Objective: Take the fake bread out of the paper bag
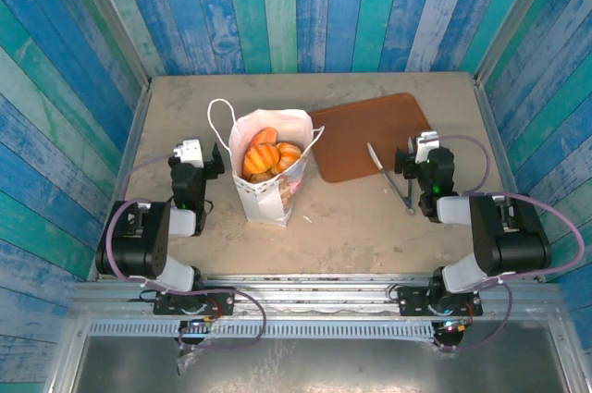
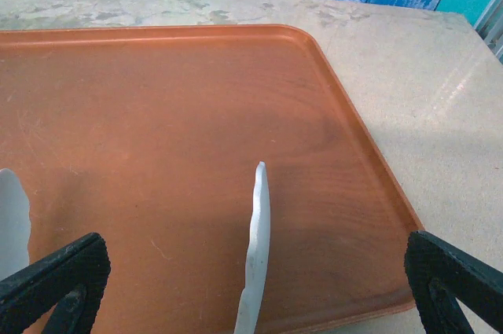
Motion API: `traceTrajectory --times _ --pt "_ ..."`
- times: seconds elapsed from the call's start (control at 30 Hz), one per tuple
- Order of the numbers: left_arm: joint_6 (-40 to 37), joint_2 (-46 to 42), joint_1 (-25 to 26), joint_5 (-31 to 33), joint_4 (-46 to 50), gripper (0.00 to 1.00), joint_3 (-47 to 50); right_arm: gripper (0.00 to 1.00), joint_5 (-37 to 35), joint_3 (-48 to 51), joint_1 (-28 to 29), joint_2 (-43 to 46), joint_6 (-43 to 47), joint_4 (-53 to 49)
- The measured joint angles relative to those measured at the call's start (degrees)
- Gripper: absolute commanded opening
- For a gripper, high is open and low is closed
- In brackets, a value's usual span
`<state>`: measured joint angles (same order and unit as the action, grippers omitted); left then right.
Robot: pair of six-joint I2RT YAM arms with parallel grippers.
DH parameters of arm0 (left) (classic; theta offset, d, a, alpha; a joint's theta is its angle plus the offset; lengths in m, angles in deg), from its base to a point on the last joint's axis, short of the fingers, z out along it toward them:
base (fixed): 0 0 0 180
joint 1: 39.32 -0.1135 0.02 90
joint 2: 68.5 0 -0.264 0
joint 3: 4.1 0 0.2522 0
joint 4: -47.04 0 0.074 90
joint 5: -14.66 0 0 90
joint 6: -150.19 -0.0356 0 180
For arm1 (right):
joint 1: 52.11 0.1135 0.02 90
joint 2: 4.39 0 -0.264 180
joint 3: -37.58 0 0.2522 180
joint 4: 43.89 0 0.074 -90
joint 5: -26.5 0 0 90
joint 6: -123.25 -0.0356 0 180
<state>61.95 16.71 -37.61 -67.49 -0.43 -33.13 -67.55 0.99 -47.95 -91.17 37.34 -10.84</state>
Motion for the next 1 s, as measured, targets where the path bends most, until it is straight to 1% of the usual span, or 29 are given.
traceTrajectory --times 0.63,1.0 --pt "0.02 0.0 0.0 0.04 0.0 0.94 0.0 1.0 0.0 0.0 0.0 0.0 0.0 0.0" --pt "2.34 -1.09 -0.39 3.58 3.76 0.94 0.0 1.0 0.0 -0.04 -0.02 0.0 -0.11 -0.24"
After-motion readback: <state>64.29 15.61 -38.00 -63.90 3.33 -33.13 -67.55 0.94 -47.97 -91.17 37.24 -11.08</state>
